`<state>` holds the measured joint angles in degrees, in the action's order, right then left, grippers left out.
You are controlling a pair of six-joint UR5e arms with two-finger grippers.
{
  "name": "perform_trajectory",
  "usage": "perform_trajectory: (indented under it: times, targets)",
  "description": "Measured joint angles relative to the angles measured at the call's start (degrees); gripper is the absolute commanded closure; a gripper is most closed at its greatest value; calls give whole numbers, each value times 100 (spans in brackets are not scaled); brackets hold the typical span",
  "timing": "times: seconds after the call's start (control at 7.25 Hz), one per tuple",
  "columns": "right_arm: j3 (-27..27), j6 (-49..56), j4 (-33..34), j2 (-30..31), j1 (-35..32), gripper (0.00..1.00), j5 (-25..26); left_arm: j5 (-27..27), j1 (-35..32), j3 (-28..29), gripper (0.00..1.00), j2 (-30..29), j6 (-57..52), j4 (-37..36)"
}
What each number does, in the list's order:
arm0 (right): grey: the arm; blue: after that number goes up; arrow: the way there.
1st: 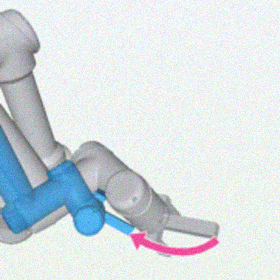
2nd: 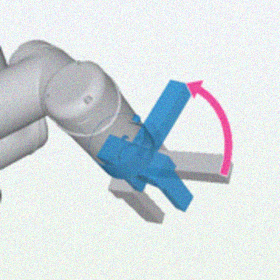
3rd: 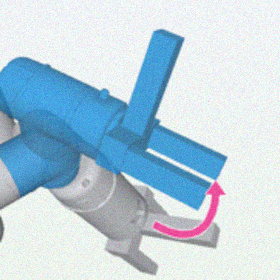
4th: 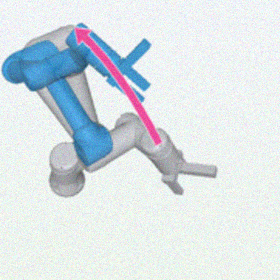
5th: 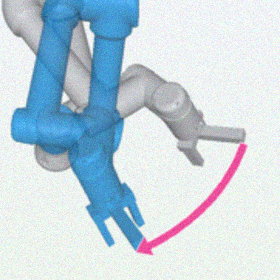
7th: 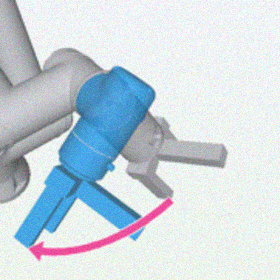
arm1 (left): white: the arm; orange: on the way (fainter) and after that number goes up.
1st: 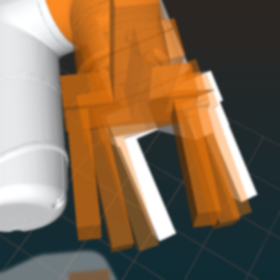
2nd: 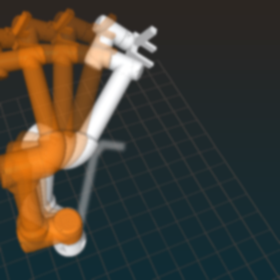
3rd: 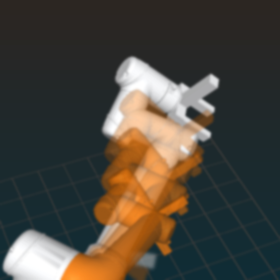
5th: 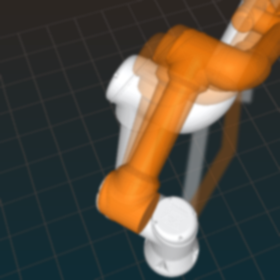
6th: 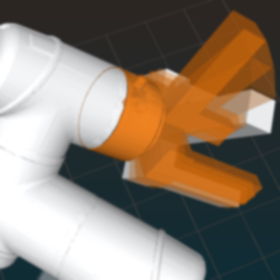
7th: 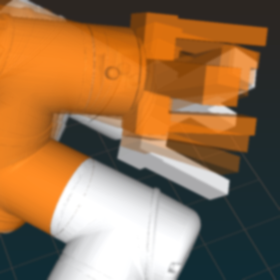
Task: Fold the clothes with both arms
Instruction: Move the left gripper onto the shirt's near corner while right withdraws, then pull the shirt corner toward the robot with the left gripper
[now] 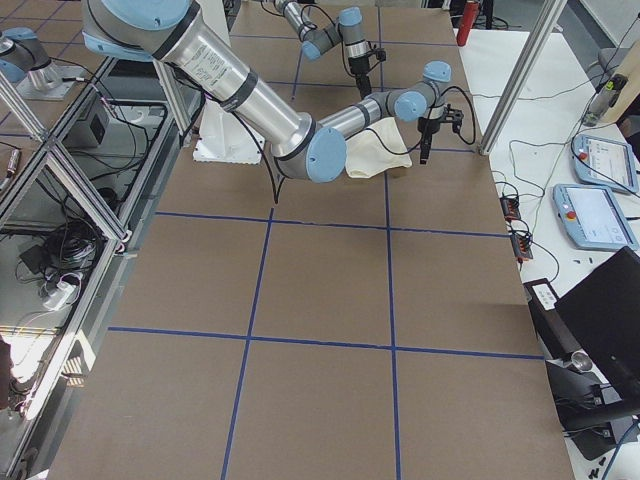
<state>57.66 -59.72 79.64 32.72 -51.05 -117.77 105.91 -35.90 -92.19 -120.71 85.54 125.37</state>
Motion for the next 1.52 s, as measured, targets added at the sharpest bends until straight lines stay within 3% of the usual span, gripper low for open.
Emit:
perform_trajectory:
  times: [0.41, 0.97, 1.52]
  targets:
    - [275, 293, 33, 170, -404, 0, -410, -17, 88, 857, 0, -47, 17, 1298]
    - [455, 479, 43, 351, -594, 0, -568, -16, 240, 1273, 0, -227, 25, 1933]
    - [503, 496, 39, 427, -655, 0, -603, 21, 470, 1169, 0, -281, 59, 2044]
